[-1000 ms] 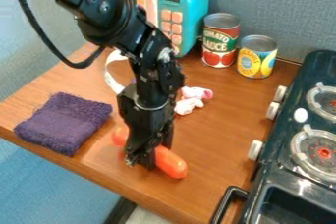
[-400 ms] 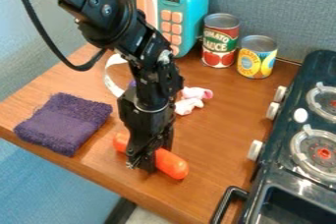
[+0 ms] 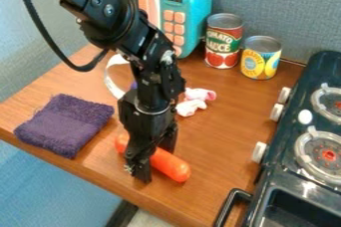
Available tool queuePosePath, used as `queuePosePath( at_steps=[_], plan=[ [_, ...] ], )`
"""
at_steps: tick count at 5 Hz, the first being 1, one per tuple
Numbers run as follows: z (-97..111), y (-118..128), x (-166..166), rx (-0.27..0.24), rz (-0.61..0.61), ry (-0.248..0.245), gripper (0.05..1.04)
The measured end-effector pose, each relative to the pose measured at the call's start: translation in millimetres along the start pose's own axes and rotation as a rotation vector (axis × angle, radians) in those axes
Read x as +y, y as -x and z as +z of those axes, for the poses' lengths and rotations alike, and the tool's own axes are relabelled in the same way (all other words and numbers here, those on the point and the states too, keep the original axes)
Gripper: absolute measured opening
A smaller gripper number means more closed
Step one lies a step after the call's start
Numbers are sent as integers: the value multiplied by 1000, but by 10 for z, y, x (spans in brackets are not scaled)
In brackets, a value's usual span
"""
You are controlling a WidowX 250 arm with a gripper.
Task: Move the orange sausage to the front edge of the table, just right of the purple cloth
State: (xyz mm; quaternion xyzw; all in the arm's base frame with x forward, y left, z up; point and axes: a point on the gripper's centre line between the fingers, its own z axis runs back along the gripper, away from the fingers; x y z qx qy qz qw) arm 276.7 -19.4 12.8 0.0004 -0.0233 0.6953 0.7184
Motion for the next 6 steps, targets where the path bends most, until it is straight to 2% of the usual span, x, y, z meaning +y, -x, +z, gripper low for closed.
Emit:
queuePosePath(
  at_steps=[1, 3, 4, 5, 6],
  plan=[
    [21, -25, 24, -12, -17, -13, 1003],
    [355, -107, -61, -31, -46, 76, 1001],
    [481, -187, -132, -22, -94, 84, 1001],
    [715, -260, -304, -25, -353, 86, 1001],
    [770, -330, -567, -41, -598, -16, 1001]
  ],
)
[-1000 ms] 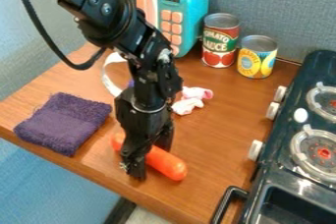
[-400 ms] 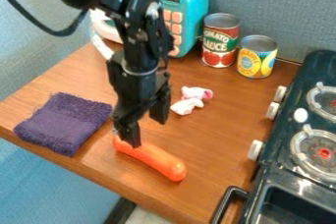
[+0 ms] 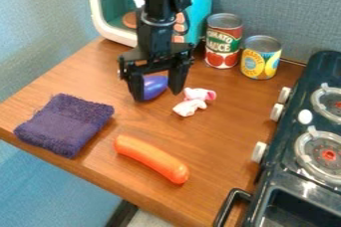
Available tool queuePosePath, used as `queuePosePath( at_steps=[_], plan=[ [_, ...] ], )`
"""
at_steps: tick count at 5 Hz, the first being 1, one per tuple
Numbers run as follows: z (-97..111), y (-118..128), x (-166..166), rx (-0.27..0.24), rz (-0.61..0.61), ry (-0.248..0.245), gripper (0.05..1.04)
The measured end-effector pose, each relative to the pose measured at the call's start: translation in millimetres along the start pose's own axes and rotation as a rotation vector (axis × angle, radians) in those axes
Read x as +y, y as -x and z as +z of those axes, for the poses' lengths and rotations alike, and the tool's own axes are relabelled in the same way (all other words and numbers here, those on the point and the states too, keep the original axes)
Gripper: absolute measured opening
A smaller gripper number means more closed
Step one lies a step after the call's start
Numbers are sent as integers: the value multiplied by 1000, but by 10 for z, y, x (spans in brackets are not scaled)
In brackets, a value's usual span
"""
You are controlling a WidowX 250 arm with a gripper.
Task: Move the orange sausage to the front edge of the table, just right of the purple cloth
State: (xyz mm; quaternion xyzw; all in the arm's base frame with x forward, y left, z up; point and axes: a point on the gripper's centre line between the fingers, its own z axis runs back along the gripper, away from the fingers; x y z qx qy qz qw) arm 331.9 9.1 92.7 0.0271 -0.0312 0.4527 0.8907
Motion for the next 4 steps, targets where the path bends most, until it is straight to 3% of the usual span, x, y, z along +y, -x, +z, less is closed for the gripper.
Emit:
queuePosePath(
  at_steps=[1, 2, 3, 4],
  plan=[
    [94, -196, -14, -50, -222, -127, 1001],
    [125, -90, -162, -107, -491, -156, 1001],
    [17, -16, -228, -124, -728, -129, 1001],
    [72, 173, -280, -115, -996, 61, 1001]
  ],
)
